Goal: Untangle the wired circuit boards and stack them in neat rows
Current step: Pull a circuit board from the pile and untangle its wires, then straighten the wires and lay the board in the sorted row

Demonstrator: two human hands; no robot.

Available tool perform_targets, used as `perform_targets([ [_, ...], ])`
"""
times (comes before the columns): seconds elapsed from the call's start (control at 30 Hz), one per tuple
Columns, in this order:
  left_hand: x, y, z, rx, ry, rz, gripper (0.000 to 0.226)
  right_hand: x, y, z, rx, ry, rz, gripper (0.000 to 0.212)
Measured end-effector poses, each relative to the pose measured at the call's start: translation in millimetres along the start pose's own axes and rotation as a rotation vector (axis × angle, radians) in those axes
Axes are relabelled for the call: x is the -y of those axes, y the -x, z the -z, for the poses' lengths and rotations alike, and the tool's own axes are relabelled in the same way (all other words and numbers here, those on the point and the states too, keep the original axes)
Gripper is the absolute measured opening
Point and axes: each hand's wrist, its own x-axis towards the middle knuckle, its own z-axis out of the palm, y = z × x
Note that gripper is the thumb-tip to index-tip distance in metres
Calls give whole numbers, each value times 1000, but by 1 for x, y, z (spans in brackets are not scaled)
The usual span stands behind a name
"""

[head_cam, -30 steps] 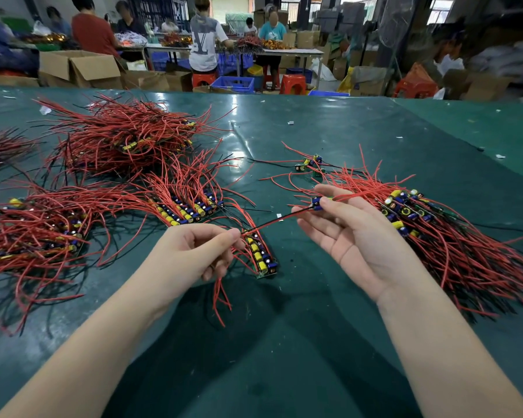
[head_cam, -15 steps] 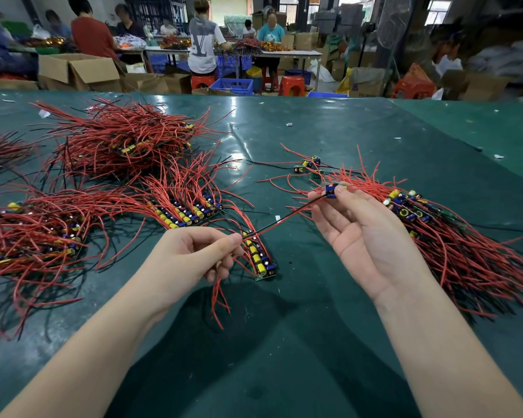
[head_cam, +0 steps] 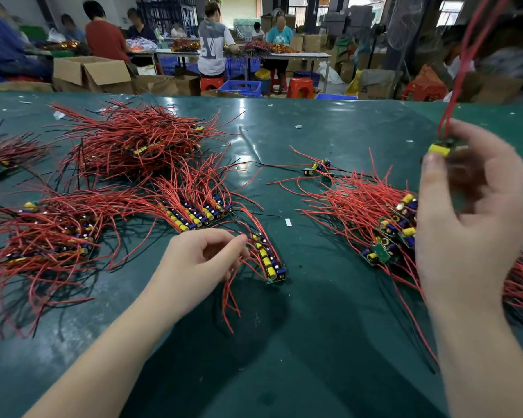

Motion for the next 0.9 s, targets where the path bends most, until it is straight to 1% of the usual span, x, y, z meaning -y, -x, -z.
perform_targets([
  [0.03,1,1,0,-18,-63,-39,27,-4,-2,4,-4,133,85,29],
  [0.07,2,1,0,-37,-125,-77,23,-8,-4,6,9,229,126,32],
  [0.1,2,2,0,-53,-180,-115,18,-13,-7,8,43,292,115,36],
  [0.17,-1,3,0,-64,-272,-200,11,-26,-12,13,140,398,18,38],
  [0.23,-1,3,1,-37,-324,-258,11,-37,-15,17,237,524,-86,32],
  [0.3,2,2,2,6,-354,-294,9,-43,-14,19,317,595,-166,30],
  [0.4,9,2,1,98,-485,-315,11,-43,-10,15,410,685,-193,27],
  [0.47,11,2,0,130,-547,-322,9,-39,-7,11,432,706,-159,24],
  [0.5,12,2,0,131,-557,-321,6,-36,-4,7,434,678,-130,23],
  [0.57,11,1,-1,111,-553,-323,3,-28,5,-1,462,520,-104,19],
  [0.63,10,1,-2,63,-516,-328,3,-18,19,-14,575,310,-193,12],
  [0.67,10,1,-4,28,-483,-328,2,-15,27,-20,660,229,-272,8],
  [0.7,9,1,-5,-7,-444,-332,3,-12,35,-27,757,172,-361,9],
  [0.77,7,2,-9,-65,-365,-350,5,-7,47,-36,922,97,-554,23],
  [0.83,5,3,-11,-104,-304,-388,8,0,54,-41,977,-35,-774,29],
  [0.9,3,4,-12,-131,-272,-438,8,6,55,-43,937,-196,-956,30],
])
